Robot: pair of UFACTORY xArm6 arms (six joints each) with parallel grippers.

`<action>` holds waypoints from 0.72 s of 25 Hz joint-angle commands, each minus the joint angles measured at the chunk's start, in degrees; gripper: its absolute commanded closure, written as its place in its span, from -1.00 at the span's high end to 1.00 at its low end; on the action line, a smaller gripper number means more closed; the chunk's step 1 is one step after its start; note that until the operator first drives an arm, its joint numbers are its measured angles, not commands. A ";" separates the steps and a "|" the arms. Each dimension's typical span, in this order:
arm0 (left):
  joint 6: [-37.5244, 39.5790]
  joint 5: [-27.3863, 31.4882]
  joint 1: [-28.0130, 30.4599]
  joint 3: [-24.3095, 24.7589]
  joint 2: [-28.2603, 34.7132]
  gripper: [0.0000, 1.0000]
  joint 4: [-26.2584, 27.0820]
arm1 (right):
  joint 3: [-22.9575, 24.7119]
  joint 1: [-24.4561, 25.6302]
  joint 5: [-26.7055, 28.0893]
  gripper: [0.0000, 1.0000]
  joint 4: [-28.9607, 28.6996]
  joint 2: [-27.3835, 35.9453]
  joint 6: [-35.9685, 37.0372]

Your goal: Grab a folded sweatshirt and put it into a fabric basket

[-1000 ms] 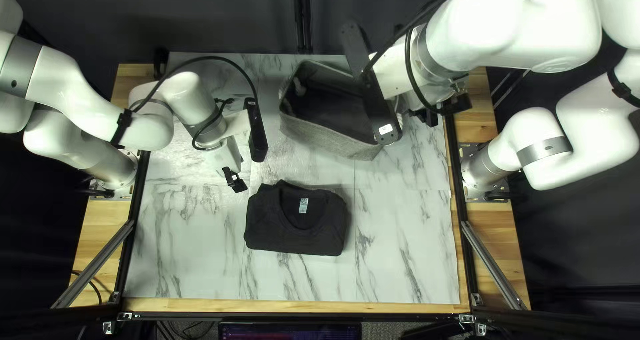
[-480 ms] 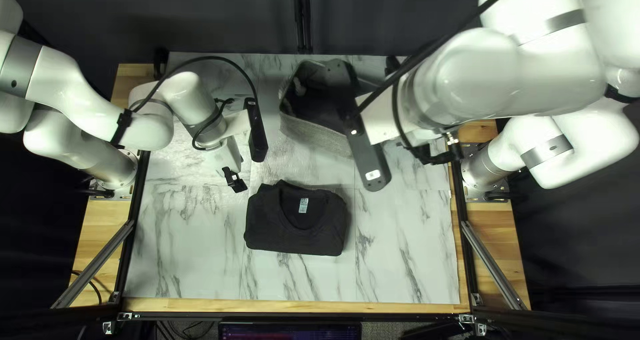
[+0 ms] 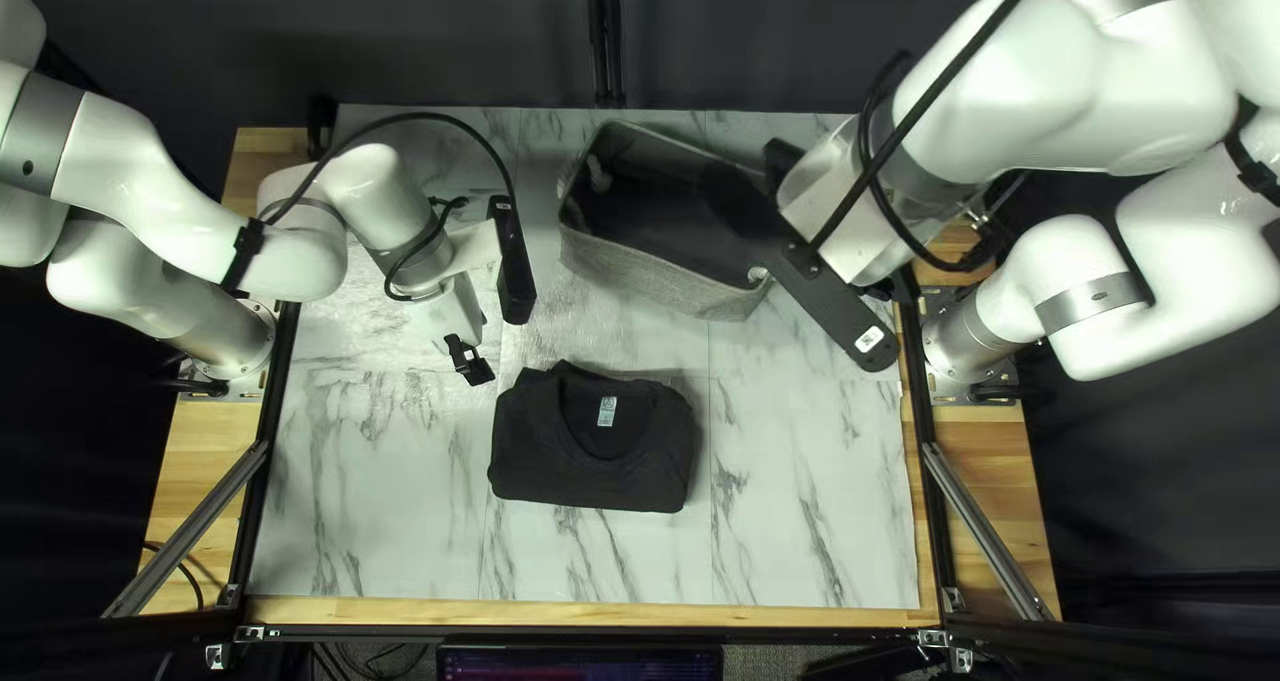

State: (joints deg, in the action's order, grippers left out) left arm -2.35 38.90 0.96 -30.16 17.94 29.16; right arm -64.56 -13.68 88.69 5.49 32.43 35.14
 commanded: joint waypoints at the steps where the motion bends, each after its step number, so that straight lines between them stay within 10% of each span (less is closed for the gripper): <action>1: 0.00 0.00 0.00 0.00 0.00 1.00 0.00 | 0.02 0.02 -0.05 1.00 -0.05 0.01 0.11; 11: 0.00 0.00 0.00 0.00 0.00 1.00 0.00 | -2.36 -4.29 2.62 1.00 3.31 -1.66 -3.26; 18: 0.00 0.00 0.00 0.00 0.00 1.00 0.00 | 9.01 -5.51 -3.60 1.00 5.38 2.33 -3.94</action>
State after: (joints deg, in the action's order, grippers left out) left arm -2.35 38.90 0.96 -30.16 17.94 29.16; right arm -60.08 -19.40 88.64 10.63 32.54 30.46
